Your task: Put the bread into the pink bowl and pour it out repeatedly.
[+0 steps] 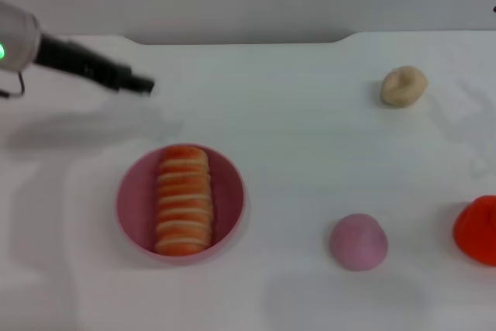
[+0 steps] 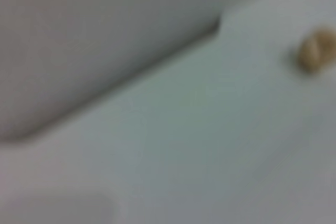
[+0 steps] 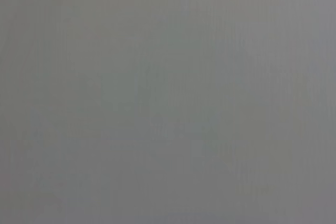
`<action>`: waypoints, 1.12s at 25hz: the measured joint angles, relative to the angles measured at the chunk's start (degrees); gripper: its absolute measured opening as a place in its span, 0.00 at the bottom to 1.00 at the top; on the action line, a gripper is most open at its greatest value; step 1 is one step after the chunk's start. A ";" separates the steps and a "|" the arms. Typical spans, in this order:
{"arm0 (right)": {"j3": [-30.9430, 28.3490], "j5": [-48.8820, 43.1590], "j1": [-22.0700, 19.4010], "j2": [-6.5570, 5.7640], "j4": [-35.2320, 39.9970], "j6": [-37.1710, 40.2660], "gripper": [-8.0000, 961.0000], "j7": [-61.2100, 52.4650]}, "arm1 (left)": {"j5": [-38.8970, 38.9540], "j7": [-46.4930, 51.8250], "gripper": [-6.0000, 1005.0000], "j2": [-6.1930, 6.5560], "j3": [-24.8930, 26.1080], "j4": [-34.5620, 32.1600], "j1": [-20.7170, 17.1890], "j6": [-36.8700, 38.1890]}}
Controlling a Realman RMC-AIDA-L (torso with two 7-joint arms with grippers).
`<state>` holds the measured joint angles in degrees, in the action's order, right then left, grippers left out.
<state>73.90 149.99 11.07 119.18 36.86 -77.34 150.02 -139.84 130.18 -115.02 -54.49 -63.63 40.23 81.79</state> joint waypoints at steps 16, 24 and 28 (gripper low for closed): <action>-0.54 0.71 0.71 0.14 -3.48 0.15 0.68 0.27 | 62.74 -50.99 0.49 -3.01 7.63 17.53 -10.02 -9.27; -7.30 4.51 0.86 0.03 -9.82 0.05 0.68 0.40 | 87.86 -82.00 0.49 -3.42 7.66 37.13 -11.56 -7.25; -13.55 4.52 0.88 0.01 -12.50 0.02 0.68 0.41 | 96.66 -93.52 0.49 -3.46 7.69 44.43 -11.66 -3.72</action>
<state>60.35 154.51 11.95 119.19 24.35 -77.32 150.43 -43.18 36.65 -118.48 -46.80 -19.20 28.57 78.07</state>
